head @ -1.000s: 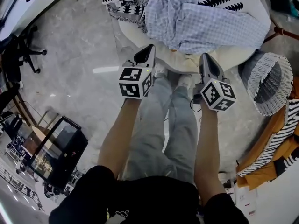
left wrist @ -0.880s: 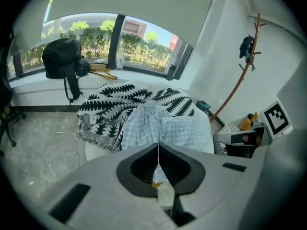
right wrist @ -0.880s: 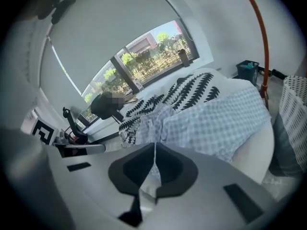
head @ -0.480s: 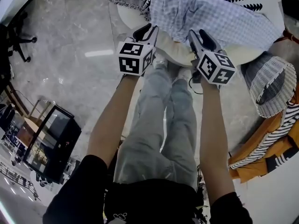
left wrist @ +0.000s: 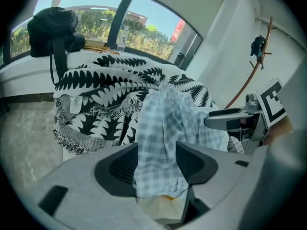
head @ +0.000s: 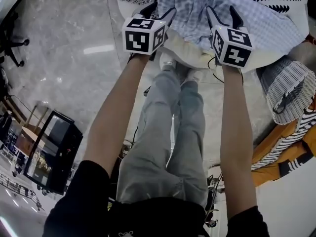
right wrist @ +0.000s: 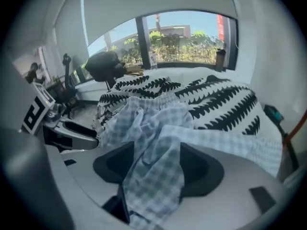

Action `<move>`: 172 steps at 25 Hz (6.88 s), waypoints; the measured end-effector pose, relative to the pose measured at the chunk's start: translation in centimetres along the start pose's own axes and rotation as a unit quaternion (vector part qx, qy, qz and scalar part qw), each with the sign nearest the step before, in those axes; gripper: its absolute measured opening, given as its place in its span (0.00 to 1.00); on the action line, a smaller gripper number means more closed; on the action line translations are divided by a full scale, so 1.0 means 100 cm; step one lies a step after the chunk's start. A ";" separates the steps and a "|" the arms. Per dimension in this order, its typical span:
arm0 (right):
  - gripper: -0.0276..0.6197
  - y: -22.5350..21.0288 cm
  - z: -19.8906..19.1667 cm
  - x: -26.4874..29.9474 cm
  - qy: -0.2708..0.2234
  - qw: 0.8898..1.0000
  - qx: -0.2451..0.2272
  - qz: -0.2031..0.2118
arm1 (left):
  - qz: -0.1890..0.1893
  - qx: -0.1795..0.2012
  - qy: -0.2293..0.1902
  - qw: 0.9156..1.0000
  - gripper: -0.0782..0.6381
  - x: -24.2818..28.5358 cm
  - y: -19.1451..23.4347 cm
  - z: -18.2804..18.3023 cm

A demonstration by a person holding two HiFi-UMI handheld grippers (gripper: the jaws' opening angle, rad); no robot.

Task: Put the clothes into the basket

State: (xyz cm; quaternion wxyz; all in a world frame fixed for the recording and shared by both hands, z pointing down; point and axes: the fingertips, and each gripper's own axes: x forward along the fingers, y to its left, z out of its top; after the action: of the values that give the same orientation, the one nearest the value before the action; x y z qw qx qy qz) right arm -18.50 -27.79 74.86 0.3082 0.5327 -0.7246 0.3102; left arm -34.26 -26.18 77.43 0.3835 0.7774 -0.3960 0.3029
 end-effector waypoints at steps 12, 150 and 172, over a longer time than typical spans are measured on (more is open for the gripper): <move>0.32 -0.029 -0.022 0.043 0.086 0.993 -0.081 -0.013 | -0.042 0.012 0.061 0.997 0.44 0.048 -0.014 -0.016; 0.48 -0.109 -0.248 -0.124 0.043 0.962 0.268 0.028 | -0.115 -0.078 0.110 0.984 0.42 0.078 -0.227 -0.097; 0.17 -0.082 -0.236 -0.141 0.017 0.938 0.340 0.073 | -0.212 -0.018 0.124 0.969 0.21 0.069 -0.267 -0.078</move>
State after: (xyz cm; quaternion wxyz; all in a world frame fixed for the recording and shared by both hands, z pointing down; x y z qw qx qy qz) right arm -4.49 -3.21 79.48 0.0978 0.5455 -0.6076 0.5689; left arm -9.46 -11.88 77.34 0.4989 0.7930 -0.1775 0.3013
